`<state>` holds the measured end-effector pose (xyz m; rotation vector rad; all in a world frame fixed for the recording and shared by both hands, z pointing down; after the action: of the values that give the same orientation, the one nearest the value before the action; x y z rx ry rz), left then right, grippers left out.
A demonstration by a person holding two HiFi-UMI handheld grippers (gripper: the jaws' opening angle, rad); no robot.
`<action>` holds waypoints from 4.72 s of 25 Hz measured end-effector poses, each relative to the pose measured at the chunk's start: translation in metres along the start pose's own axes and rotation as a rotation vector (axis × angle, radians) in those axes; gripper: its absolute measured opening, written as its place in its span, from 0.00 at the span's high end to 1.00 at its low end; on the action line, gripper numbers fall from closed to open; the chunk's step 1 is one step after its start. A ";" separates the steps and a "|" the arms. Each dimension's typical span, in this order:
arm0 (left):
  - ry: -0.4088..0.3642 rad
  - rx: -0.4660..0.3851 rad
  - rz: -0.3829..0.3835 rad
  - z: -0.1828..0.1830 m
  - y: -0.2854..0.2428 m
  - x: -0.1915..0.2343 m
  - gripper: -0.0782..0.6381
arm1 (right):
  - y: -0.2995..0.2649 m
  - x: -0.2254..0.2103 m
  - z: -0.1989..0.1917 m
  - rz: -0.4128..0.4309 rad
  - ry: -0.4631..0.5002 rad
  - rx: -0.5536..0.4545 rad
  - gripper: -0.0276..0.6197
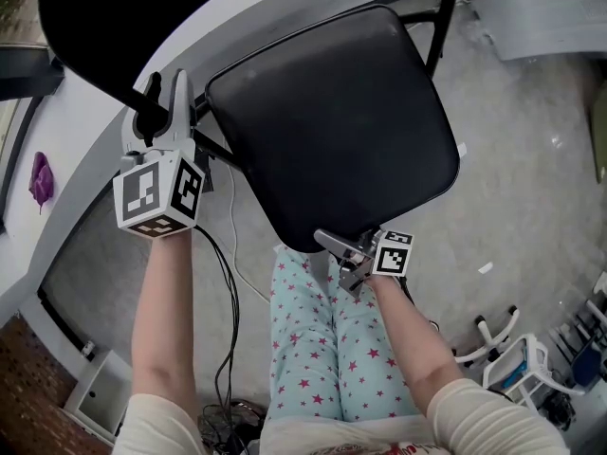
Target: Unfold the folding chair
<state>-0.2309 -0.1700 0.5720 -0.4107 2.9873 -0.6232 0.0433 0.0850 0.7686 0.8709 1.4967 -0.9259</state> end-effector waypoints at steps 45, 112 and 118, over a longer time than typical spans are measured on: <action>0.235 -0.081 -0.067 0.195 0.218 -0.112 0.74 | -0.032 0.455 0.146 -0.386 0.953 -0.355 0.82; 0.263 -0.291 0.214 0.136 0.609 -0.474 0.89 | 0.367 0.540 -0.131 -0.143 1.357 -0.104 0.92; 0.248 -0.301 0.189 0.134 0.628 -0.511 0.89 | 0.404 0.543 -0.153 -0.120 1.379 -0.082 0.92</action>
<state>0.1217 0.4718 0.2011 -0.0638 3.3133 -0.2212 0.2842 0.4109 0.2057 1.4816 2.7224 -0.2300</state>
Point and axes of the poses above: the fingertips, and each gripper's own axes: y backward along the fingers, x to its left, z out of its top, the point moved 10 cm from there along y, backward along the fingers, and after that the axes turned 6 degrees about x, right-handed, at the moved point
